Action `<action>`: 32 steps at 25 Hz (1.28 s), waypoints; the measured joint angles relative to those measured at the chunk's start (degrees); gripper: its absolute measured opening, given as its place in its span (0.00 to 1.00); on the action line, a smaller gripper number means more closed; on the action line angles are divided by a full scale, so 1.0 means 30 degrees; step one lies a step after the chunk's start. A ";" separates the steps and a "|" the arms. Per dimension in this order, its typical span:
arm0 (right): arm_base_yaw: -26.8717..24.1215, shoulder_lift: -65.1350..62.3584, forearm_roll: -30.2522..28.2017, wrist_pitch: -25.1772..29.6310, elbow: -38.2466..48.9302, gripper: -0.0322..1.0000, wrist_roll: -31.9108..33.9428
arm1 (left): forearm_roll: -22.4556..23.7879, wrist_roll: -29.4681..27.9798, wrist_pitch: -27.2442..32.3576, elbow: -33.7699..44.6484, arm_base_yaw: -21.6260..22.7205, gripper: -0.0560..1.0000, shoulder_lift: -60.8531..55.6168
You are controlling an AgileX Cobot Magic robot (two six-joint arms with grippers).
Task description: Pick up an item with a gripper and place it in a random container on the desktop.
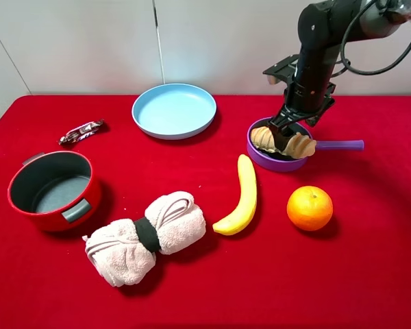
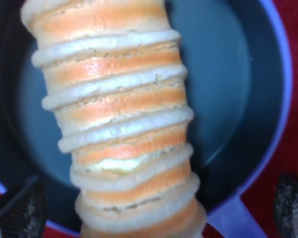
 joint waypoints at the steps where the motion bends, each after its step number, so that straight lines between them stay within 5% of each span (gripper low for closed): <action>1: 0.0006 -0.0254 0.0117 0.0000 0.0000 0.70 0.0000 | 0.0000 0.0000 0.0000 0.0000 0.0000 0.99 0.0000; 11: 0.0734 -0.3276 0.2247 0.0223 0.1183 0.70 0.0000 | 0.0000 0.0000 0.0000 0.0000 0.0000 0.99 0.0000; 32: 0.0834 -1.6369 0.2263 -0.1647 1.2571 0.70 0.2277 | 0.0000 0.0000 0.0000 0.0000 0.0000 0.99 0.0000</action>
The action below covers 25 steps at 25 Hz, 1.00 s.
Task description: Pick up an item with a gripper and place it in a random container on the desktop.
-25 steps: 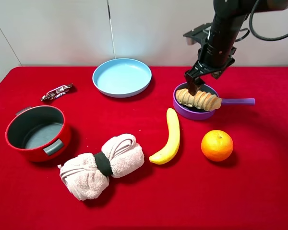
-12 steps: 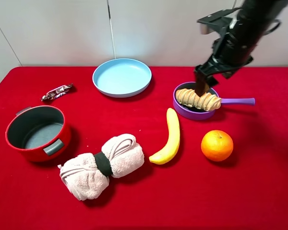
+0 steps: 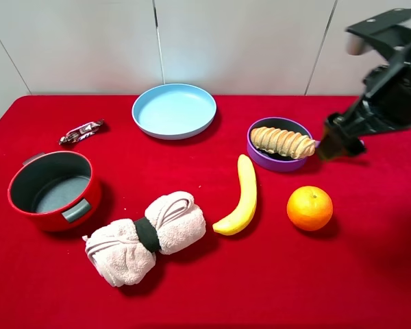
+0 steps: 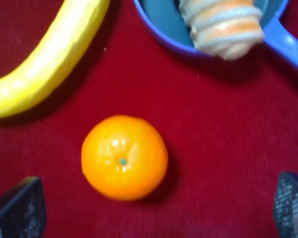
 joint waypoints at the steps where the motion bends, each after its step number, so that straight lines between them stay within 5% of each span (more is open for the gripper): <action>1: 0.0000 -0.0687 -0.0173 0.0000 0.0429 0.70 0.0306 | 0.0000 0.0000 0.0000 0.0000 0.0000 0.99 0.0000; 15: -0.0936 -0.9632 -0.0216 0.0573 0.5494 0.70 0.1789 | 0.0000 -0.0014 0.0000 0.0000 0.0000 0.99 0.0000; 25: -0.1555 -1.5196 -0.0105 0.2392 0.6042 0.70 0.2678 | 0.0000 -0.0014 0.0000 0.0000 0.0000 0.99 0.0000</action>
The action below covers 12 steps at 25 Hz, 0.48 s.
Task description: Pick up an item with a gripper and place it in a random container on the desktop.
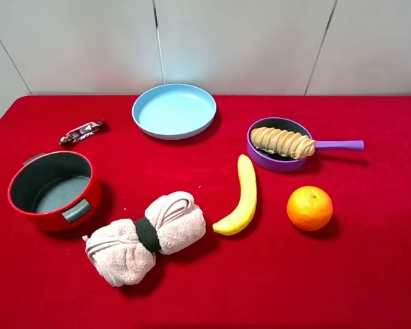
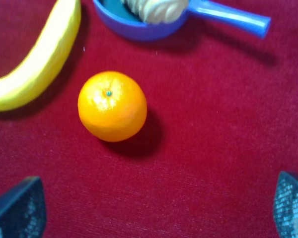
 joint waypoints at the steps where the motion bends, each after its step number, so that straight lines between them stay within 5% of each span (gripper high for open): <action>1: 0.0000 -0.0534 0.0000 0.0099 0.0100 0.70 0.0023 | 0.0000 0.0000 0.0000 0.0000 0.0000 0.99 0.0000; 12: 0.0000 -0.7168 0.0385 -0.0556 0.1609 0.70 0.0112 | 0.0000 0.0000 0.0000 0.0000 0.0000 0.99 0.0000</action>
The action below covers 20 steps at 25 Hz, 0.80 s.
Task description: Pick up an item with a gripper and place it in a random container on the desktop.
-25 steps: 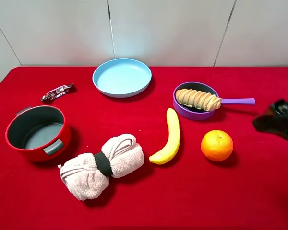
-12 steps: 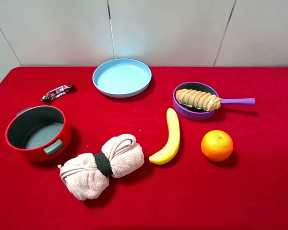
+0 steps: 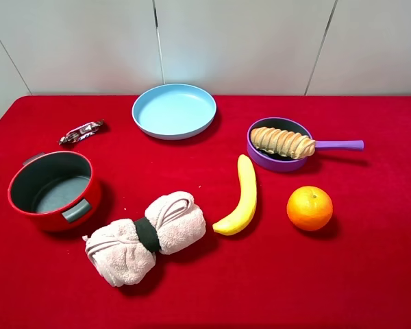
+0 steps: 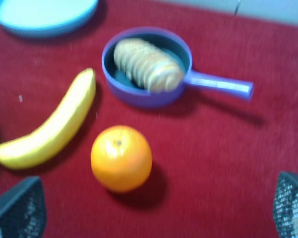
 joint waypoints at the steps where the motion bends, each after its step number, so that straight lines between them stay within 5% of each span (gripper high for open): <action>1: 0.0000 -0.0511 0.0000 -0.0046 0.0000 0.70 0.0000 | 0.0000 0.0000 0.0000 0.0000 0.0000 0.99 0.0000; 20: 0.0000 -0.1872 -0.0046 -0.0105 0.0000 0.70 0.0297 | 0.0000 0.0000 0.0000 0.0000 0.0000 0.99 0.0000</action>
